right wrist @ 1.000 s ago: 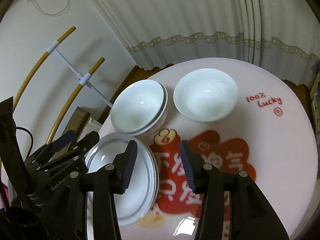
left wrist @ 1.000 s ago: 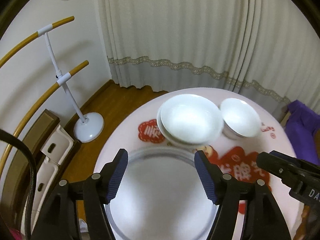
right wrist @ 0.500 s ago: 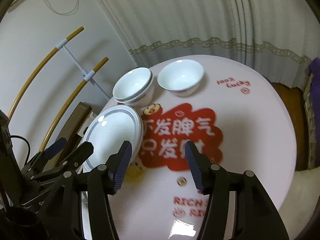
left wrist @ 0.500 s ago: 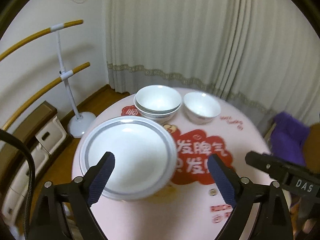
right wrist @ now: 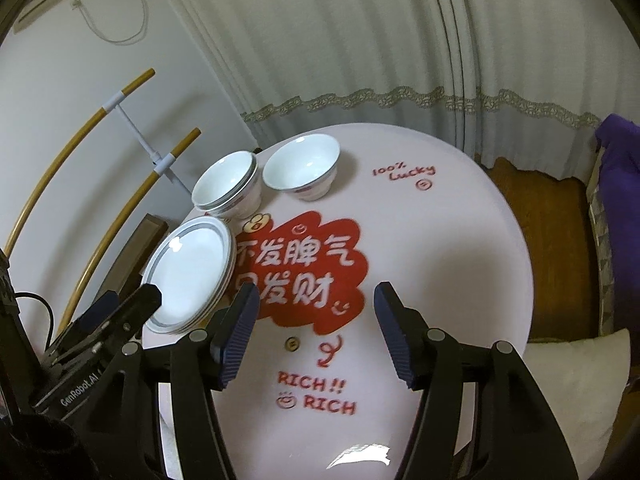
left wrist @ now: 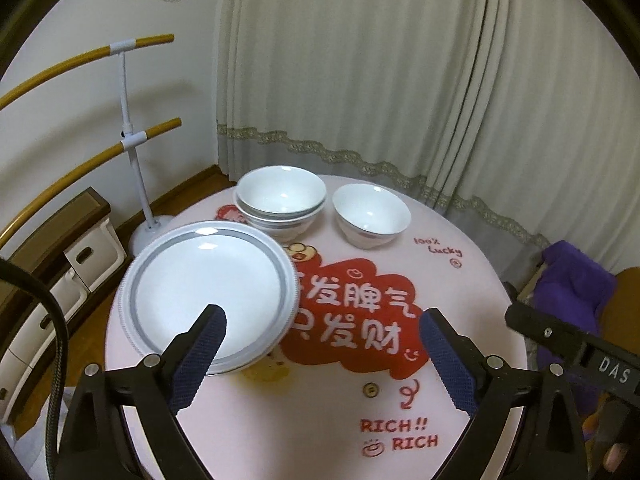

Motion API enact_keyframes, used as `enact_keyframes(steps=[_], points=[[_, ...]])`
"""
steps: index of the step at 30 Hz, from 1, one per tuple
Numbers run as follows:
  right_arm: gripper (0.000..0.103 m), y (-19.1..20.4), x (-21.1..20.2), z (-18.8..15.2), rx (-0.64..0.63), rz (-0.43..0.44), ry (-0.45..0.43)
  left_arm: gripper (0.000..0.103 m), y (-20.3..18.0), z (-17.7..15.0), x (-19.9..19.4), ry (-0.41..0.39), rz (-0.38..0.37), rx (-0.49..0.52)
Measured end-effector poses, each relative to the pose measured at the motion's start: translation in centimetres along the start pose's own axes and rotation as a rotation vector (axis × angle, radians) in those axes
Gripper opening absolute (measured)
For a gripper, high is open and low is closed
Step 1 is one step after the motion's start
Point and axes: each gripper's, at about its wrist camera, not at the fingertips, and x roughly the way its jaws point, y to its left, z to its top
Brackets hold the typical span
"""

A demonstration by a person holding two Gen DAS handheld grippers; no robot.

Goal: Organize plates and bowls
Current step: 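Move both tools back to the rim of the remaining white bowl, then close the left tool on the bowl rim while the right tool grips it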

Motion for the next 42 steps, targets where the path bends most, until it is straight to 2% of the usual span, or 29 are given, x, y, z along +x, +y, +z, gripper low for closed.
enact_keyframes(steps=[9, 14, 18, 23, 27, 32, 35, 38, 39, 40, 42], points=[[0.063, -2.0, 2.9, 4.6, -0.025, -0.041, -0.004, 0.095, -1.2, 4.6, 6.6, 0.075, 0.001, -0.039], [0.063, -2.4, 7.2, 7.6, -0.020, -0.033, 0.037, 0.095, -1.7, 7.2, 10.7, 0.087, 0.051, -0.098], [0.063, -2.7, 10.7, 9.5, -0.005, -0.020, 0.071, 0.094, -1.8, 8.7, 14.4, 0.156, 0.032, -0.178], [0.062, -2.9, 14.9, 12.0, -0.004, -0.012, 0.121, 0.091, -1.8, 9.9, 18.6, 0.210, 0.043, -0.203], [0.062, -3.1, 17.4, 13.3, -0.001, -0.003, 0.147, 0.092, -2.2, 11.1, 20.5, 0.198, 0.061, -0.179], [0.062, -3.6, 19.8, 14.5, 0.003, 0.031, 0.169, 0.086, -2.8, 12.5, 23.9, 0.218, 0.076, -0.170], [0.056, -4.0, 21.1, 15.0, 0.006, 0.044, 0.184, 0.077, -3.5, 12.9, 25.3, 0.222, 0.070, -0.138], [0.046, -4.3, 22.4, 15.4, 0.009, 0.054, 0.207, 0.077, -3.8, 13.1, 26.4, 0.218, 0.062, -0.137], [0.042, -4.4, 22.7, 15.5, 0.011, 0.060, 0.214, 0.077, -3.8, 13.1, 26.6, 0.217, 0.064, -0.134], [0.033, -4.7, 23.0, 15.4, 0.018, 0.074, 0.225, 0.077, -3.8, 13.2, 26.9, 0.219, 0.068, -0.133], [0.027, -4.9, 23.4, 15.2, 0.023, 0.103, 0.238, 0.077, -3.6, 13.1, 27.4, 0.223, 0.073, -0.137]])
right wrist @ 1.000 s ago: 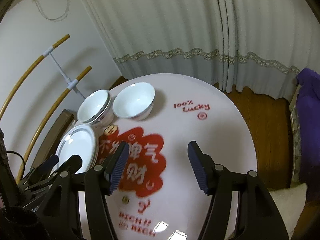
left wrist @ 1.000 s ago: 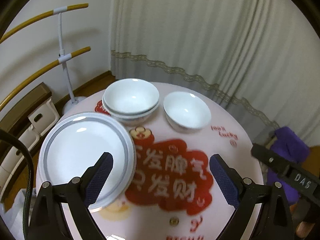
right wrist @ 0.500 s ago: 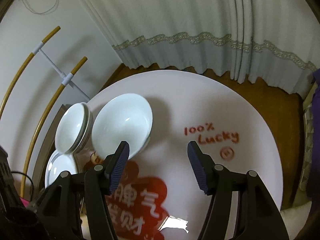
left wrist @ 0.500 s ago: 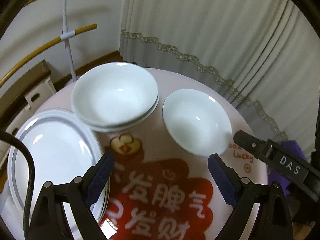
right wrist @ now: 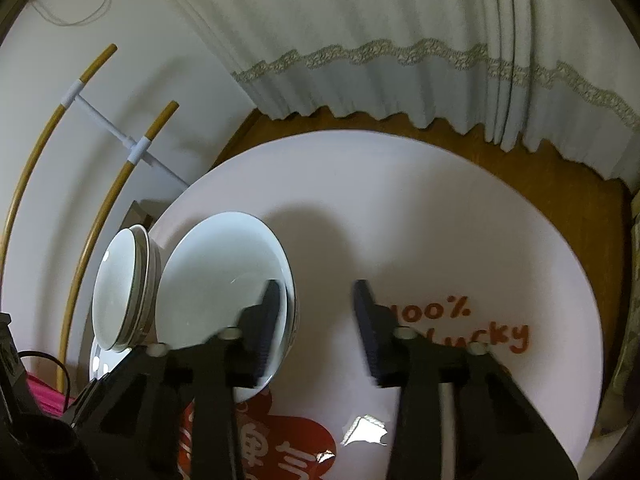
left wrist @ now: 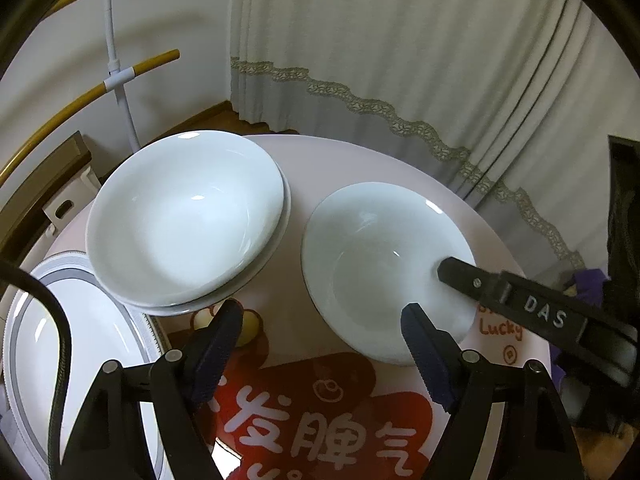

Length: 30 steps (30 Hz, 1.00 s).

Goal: Organize plates and bowls
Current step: 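Close the left tool on the bowl rim while the right tool grips it, then lift the white bowl and carry it over the nested bowls with both tools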

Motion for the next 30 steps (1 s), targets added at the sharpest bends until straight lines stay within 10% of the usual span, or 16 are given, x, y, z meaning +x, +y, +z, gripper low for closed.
enact_keyframes(steps=[7, 20, 30], points=[[0.008, -0.3, -0.2, -0.6, -0.016, 0.011, -0.001, 0.077, -0.2, -0.4, 0.9, 0.028, 0.013, 0.008], [0.008, -1.1, -0.4, -1.5, 0.002, 0.053, -0.001, 0.019, -0.2, 1.1, 3.0, 0.054, -0.067, 0.088], [0.008, -1.3, -0.4, -2.1, 0.009, 0.073, 0.001, 0.012, 0.3, 0.3, 3.4, 0.016, -0.051, 0.105]])
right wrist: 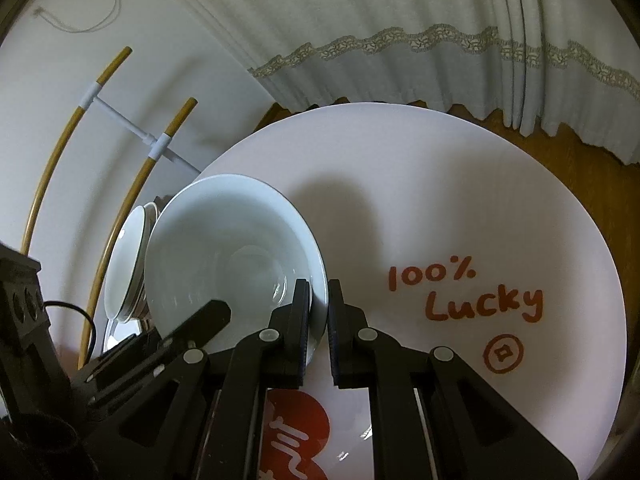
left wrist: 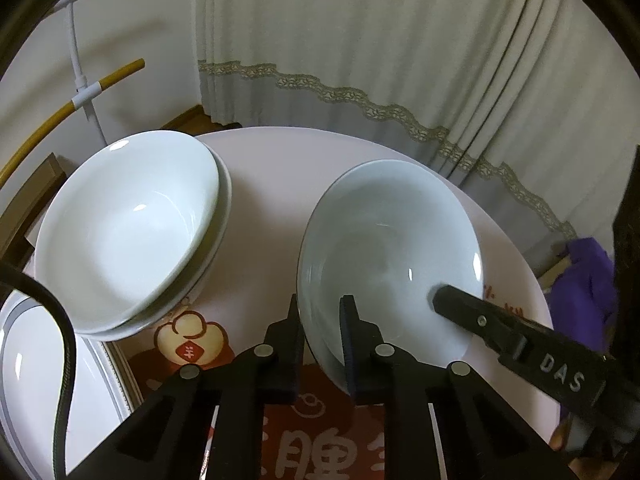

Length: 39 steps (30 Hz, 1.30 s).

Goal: Organize plates and bowls
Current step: 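Lift the white bowl and carry it over the nested bowls with both tools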

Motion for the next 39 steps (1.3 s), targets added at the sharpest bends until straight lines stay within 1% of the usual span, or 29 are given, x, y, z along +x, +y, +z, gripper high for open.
enact_keyframes(steps=[9, 15, 25, 30, 34, 39], points=[[0.008, 0.2, -0.2, -0.5, -0.011, 0.001, -0.020, 0.009, 0.5, 0.0, 0.6, 0.000, -0.021, -0.028], [0.008, 1.5, -1.2, -1.5, -0.049, -0.018, -0.045, 0.009, 1.0, -0.6, -0.9, -0.009, -0.035, -0.028], [0.008, 3.7, -5.0, -2.8, -0.060, -0.021, -0.087, 0.009, 2.5, -2.2, -5.9, -0.050, -0.083, -0.009], [0.008, 5.2, -7.4, -3.8, -0.072, -0.030, -0.109, 0.009, 3.7, -3.2, -9.2, -0.079, -0.105, -0.002], [0.008, 7.0, -9.0, -4.4, -0.093, -0.036, -0.129, 0.009, 5.4, -3.9, -11.9, -0.109, -0.117, -0.002], [0.008, 10.0, -10.2, -5.1, -0.127, -0.043, -0.150, 0.009, 8.4, -5.4, -15.4, -0.144, -0.124, -0.014]])
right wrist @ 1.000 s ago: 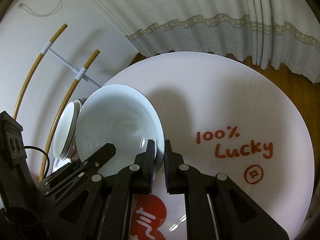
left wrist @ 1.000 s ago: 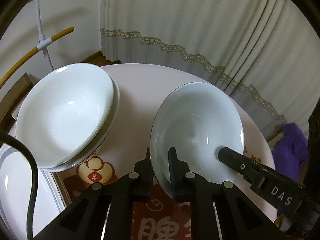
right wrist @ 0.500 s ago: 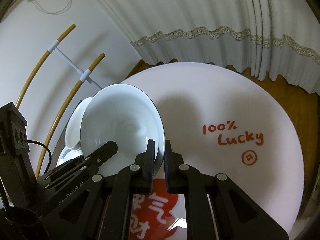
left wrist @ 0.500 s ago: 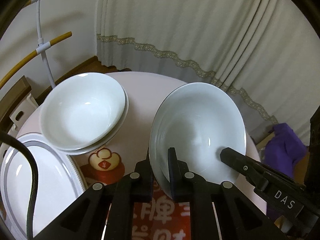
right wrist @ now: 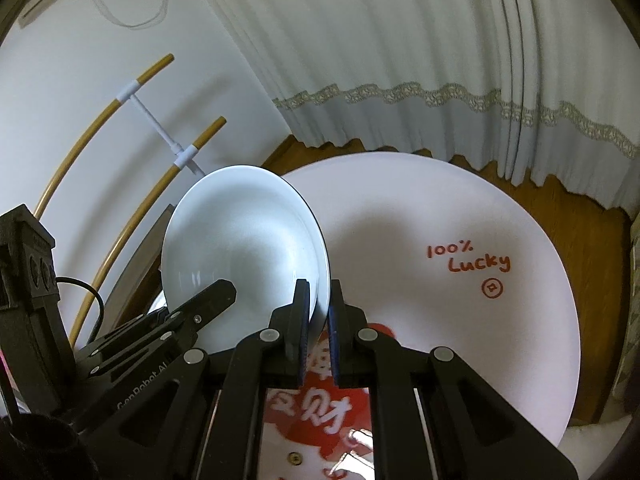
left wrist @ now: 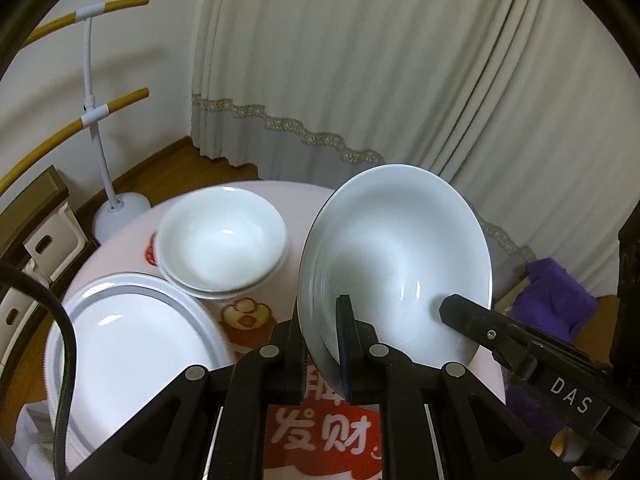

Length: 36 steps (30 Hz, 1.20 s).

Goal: Organize plates and bowls
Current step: 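Lift the white bowl and carry it over the nested bowls with both tools, then lower the held bowl into the nested bowls with both tools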

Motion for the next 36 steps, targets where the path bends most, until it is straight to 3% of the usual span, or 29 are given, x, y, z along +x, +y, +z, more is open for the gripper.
enact_keyframes(steps=[13, 36], points=[[0.008, 6.0, 2.1, 1.2, -0.043, 0.026, -0.004, 0.009, 6.3, 0.5, -3.8, -0.028, 0.060, -0.017], [0.008, 7.3, 11.1, 3.1, -0.008, 0.016, 0.076, 0.009, 6.6, 6.7, 6.2, 0.060, 0.119, -0.027]])
